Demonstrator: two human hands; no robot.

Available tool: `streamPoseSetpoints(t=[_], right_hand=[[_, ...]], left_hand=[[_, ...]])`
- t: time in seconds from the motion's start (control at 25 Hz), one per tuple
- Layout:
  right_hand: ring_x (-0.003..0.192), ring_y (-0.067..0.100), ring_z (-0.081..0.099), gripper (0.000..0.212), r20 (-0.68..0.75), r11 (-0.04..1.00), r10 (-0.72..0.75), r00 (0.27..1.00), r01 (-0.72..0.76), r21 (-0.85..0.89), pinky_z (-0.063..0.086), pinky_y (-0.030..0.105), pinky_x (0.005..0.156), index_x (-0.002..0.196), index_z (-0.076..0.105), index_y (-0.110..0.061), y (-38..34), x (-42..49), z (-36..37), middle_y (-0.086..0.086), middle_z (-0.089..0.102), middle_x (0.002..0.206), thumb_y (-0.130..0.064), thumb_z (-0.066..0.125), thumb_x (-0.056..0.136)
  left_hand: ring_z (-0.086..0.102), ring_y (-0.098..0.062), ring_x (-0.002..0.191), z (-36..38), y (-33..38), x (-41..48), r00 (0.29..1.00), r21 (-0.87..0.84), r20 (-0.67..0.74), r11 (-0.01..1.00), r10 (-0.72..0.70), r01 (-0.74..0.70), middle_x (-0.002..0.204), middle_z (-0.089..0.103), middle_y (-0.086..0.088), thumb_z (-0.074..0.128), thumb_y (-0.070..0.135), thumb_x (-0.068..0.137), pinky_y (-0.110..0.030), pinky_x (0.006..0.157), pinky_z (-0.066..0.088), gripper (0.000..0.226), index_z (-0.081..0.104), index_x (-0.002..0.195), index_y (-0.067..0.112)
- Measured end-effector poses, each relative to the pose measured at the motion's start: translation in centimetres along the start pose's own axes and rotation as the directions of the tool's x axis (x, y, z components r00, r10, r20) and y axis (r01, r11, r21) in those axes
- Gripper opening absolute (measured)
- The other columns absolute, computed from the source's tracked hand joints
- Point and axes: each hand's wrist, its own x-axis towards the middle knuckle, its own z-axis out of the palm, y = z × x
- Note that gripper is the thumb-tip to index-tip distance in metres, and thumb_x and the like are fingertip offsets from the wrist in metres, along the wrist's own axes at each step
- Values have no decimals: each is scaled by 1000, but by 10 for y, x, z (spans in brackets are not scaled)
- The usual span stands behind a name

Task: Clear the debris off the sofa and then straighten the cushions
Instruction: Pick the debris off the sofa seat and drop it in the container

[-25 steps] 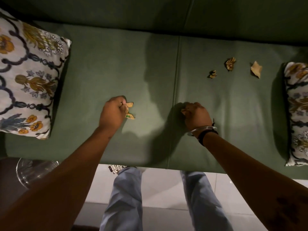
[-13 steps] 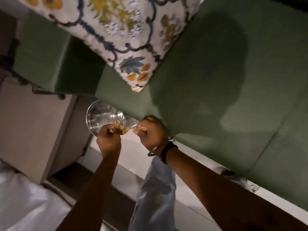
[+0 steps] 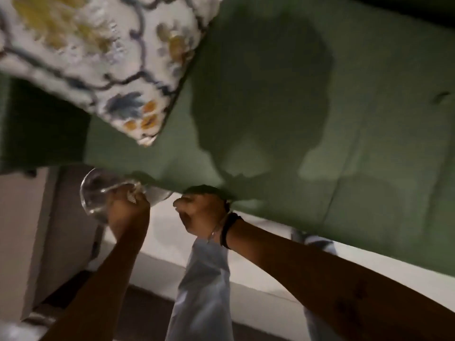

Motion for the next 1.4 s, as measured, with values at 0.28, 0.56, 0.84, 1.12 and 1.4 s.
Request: streamPoseSetpoints(t=[0.28,0.56,0.84,1.12,1.4], right_hand=[[86,39,66,30,-687,779,386,616,-616,-115,59,42,63,118,61,-9,223,-203,-305,20,62,114,-13,60,89],[103,38,56,46,-637,413,722,271,-907,83,57,47,79,132,46,-19,376,-297,-435,17,44,129,-36,59,91],[93,25,63,37,-631,708,677,380,-571,415,53,40,91,124,56,-9,361,-281,-419,12,65,99,-5,63,88],[93,38,65,16,-508,570,768,390,-778,264,51,39,80,100,65,-6,361,-217,-429,21,70,99,-18,60,90],[64,18,60,10,-598,764,624,503,-552,333,47,18,59,78,66,-7,191,-154,-292,5,61,69,-13,73,82]], left_hand=[[69,-36,92,80,324,-155,708,-431,199,709,677,-558,108,66,-11,64,30,90,-46,83,59,30,67,116,16],[58,-21,89,194,563,-233,597,-372,330,682,731,-630,109,63,-12,74,33,86,-33,78,47,45,61,126,17],[62,-22,71,200,560,-237,670,-436,378,762,639,-480,80,66,-8,75,7,82,-33,74,53,16,64,75,16],[68,-30,75,159,469,-206,784,-528,232,751,576,-396,87,69,-17,78,14,82,-40,78,58,26,59,69,27],[66,-27,72,73,285,-137,957,-650,95,745,273,-148,81,69,-14,74,12,83,-34,77,54,23,63,71,27]])
